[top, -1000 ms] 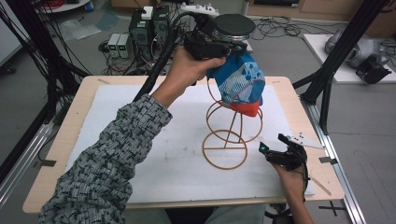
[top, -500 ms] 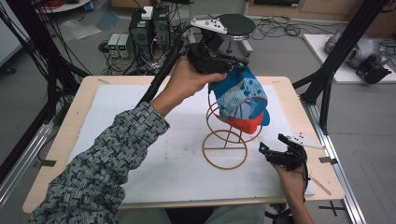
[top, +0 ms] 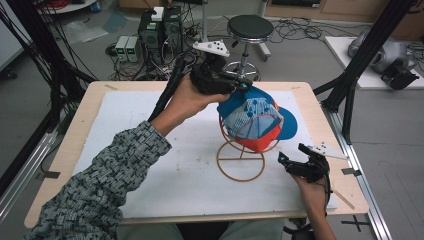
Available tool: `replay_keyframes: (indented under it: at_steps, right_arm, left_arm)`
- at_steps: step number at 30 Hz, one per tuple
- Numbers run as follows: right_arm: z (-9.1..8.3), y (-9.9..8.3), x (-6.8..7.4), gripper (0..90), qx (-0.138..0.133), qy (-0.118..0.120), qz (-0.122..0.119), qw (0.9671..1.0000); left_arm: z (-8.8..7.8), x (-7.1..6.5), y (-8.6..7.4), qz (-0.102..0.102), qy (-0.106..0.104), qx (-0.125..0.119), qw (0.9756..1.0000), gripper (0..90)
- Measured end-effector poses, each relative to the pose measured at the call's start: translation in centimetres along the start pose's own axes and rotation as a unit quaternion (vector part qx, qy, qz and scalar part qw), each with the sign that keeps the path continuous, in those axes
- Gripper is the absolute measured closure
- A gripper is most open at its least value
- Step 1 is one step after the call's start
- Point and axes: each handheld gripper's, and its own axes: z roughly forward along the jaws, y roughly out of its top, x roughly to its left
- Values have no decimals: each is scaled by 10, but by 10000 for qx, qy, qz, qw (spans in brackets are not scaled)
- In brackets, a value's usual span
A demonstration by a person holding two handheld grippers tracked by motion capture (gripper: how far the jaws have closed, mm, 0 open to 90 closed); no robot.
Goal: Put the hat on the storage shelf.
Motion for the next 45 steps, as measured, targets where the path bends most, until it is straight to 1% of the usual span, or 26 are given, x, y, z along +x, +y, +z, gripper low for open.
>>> replay_keyframes:
  at_steps: [3,5,7,10,11,12,15,18,21,26,27,29,31,37,38,41,45]
  right_arm:
    - [-1,0,0,67,-8,-6,0,10000]
    - [-1,0,-1,67,8,0,22,10000]
    - [-1,0,-1,67,-17,-15,2,10000]
    - [-1,0,-1,66,13,-6,33,10000]
    - [-1,0,-1,67,16,-6,38,10000]
    - [-1,0,-1,67,10,-4,37,10000]
    - [-1,0,-2,67,-13,-19,-5,10000]
    - [-1,0,-2,67,7,-18,41,10000]
    - [-1,-1,-2,66,0,-21,45,10000]
    - [-1,-1,-1,66,25,-12,60,10000]
    - [-1,-1,-1,67,24,-13,66,10000]
    - [-1,-1,-2,67,21,-9,68,10000]
    - [-1,-1,-1,67,23,-9,75,10000]
    - [-1,-1,-1,67,22,-12,74,10000]
    - [-1,-1,-1,67,25,-12,64,10000]
    - [0,-1,-1,66,25,-10,57,10000]
    - [-1,-1,-1,66,28,-8,67,10000]
  left_arm:
    - [1,0,-6,8,-3,76,10000,871]
    - [1,-1,-9,39,10,93,9999,871]
    - [1,-2,-12,18,-24,83,10000,870]
    - [1,-3,-16,61,-11,138,9999,868]
    - [1,-4,-17,30,-17,109,9999,869]
    - [1,-4,-19,51,-27,128,9999,869]
    - [1,-5,-22,28,-25,110,9999,869]
    - [0,-6,-25,-22,-42,81,10000,869]
    - [-1,-8,-26,-45,-121,44,9999,869]
    - [-3,-15,-25,-110,-258,-32,9996,869]
    - [-4,-15,-24,-85,-269,-42,9996,870]
    - [-6,-16,-22,-93,-290,-108,9995,869]
    - [-9,-17,-21,-187,-373,-208,9989,869]
    - [-9,-21,-21,-113,-343,-153,9992,870]
    - [-8,-20,-22,-156,-333,-164,9992,870]
    - [-3,-17,-27,-118,-274,-30,9996,870]
    - [3,-14,-33,-124,-223,39,9997,869]
